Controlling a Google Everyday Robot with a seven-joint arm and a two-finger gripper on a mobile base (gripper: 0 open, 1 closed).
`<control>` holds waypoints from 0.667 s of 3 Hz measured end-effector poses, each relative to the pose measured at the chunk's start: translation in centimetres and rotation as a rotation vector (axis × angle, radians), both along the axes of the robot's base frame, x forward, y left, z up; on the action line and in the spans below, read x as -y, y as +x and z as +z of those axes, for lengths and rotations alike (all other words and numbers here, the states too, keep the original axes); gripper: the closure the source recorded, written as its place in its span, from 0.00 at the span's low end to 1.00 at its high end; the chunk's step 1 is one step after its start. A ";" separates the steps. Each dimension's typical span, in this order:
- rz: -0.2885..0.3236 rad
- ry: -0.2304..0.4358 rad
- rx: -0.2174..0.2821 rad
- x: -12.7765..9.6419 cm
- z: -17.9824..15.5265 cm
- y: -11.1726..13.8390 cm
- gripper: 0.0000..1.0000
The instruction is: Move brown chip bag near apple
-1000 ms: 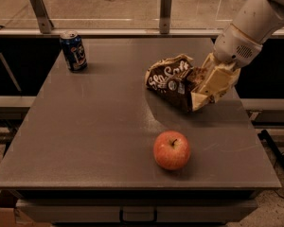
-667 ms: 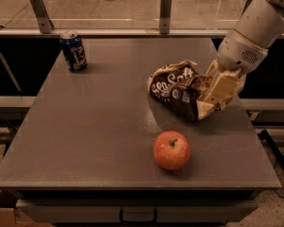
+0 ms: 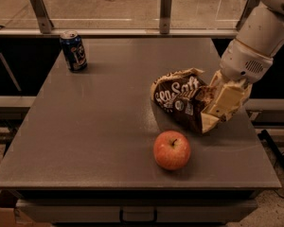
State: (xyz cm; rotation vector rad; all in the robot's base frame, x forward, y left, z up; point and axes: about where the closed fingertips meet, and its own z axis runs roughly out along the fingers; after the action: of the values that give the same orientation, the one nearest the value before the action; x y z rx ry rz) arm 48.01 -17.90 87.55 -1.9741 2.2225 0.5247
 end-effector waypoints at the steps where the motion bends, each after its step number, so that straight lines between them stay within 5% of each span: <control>1: 0.003 -0.001 -0.027 -0.3 -0.4 -1.2 0.35; 2: 0.003 -0.004 -0.041 -0.5 -0.6 -1.8 0.13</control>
Offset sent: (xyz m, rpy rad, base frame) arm -0.0630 -0.0075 -0.0019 -0.0462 0.1924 0.0535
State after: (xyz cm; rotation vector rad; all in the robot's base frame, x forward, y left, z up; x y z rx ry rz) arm 46.19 -17.44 86.92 -1.9859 2.2467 0.5669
